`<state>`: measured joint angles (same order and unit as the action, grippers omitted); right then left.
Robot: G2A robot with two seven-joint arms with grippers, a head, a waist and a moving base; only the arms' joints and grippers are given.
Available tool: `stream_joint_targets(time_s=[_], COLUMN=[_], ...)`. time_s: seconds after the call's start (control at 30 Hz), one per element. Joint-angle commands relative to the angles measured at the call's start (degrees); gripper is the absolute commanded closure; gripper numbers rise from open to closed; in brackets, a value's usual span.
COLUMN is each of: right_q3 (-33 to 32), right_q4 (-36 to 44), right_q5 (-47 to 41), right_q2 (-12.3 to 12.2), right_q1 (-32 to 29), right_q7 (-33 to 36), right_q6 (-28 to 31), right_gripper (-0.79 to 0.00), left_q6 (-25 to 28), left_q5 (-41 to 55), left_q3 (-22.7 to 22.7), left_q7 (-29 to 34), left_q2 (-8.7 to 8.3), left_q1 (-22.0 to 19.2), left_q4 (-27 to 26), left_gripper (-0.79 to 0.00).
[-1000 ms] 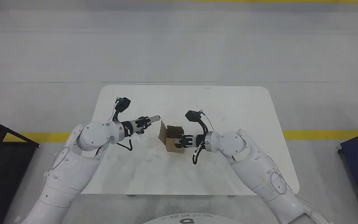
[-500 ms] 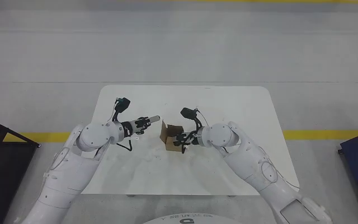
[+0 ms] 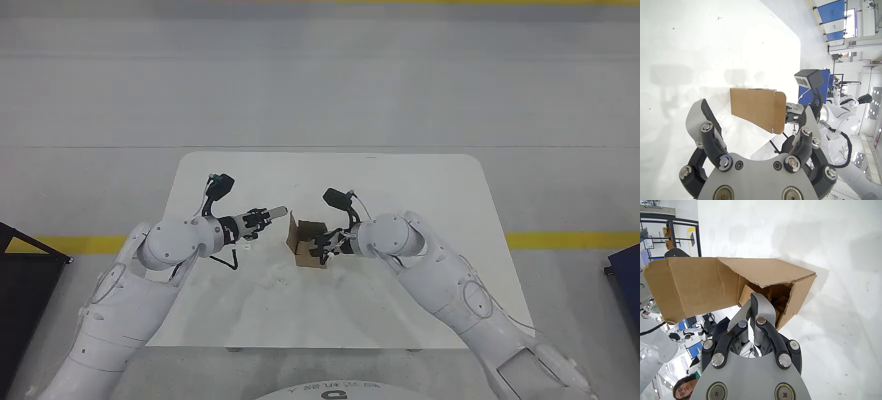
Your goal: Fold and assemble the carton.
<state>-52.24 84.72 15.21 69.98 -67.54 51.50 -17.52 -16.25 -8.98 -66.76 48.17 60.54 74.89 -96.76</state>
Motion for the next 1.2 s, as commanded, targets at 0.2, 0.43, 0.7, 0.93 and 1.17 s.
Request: stream_joint_targets(time_s=[0.2, 0.43, 0.7, 0.93, 1.17], right_q3=[-1.6, 0.6, 3.5, 0.6, -5.5], right_q4=[0.8, 0.2, -0.1, 2.0, 2.2], right_q5=[-1.8, 1.3, 3.5, 1.0, -5.4], right_q2=[-0.4, -0.1, 0.8, 0.1, -1.0], right_q1=[-1.7, 0.3, 2.0, -1.2, -5.0], right_q7=[-1.9, -0.6, -2.6, -5.9, -9.5], right_q6=[4.9, -1.8, -3.4, 5.0, 17.9], right_gripper=[0.000, 0.000, 0.000, 0.000, 0.000], left_q6=[-0.3, -0.1, 0.5, 0.7, 1.0], left_q5=[-0.1, 0.2, 0.3, 0.6, 0.8], left_q3=[-0.1, -0.3, 0.8, 1.8, 1.5], left_q7=[0.0, -0.2, 0.0, -0.4, -0.5], left_q2=[-0.08, -0.14, 0.01, 0.26, 0.18], left_q1=[0.1, 0.4, -0.1, -1.0, -0.7], left_q4=[-0.4, -0.3, 0.6, 1.6, 1.7], left_gripper=[-0.785, -0.785, -0.785, -0.785, -0.785])
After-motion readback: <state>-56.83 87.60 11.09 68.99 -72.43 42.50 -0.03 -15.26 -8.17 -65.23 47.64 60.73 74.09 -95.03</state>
